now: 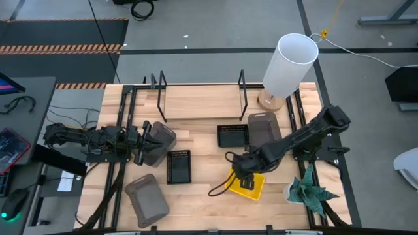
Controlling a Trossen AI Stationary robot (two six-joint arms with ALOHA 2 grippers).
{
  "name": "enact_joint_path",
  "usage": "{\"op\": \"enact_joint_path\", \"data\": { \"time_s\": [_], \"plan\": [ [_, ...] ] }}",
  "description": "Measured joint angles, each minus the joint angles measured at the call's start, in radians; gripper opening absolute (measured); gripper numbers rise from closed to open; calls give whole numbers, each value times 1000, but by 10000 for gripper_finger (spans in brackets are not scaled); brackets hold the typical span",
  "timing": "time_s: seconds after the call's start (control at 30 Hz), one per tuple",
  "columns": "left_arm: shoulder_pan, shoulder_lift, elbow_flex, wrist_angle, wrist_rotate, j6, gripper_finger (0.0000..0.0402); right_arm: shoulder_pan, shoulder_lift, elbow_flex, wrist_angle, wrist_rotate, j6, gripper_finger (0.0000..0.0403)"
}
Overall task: Stack baskets on shelf by color
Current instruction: Put the stacked yellow bins on the shelf
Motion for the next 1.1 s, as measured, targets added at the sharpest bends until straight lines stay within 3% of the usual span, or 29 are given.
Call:
{"op": "enact_joint_path", "data": {
  "time_s": [0.27,0.57,0.77,1.1],
  "plan": [
    [0,0,0,1,0,0,30,-2,191,250,-197,64,-238,204],
    [0,0,0,1,0,0,37,-2,317,477,-331,80,-525,204],
    [0,0,0,1,0,0,29,5,332,475,-333,50,-847,202],
    [0,0,0,1,0,0,38,5,332,391,-242,32,-1039,167]
  ]
}}
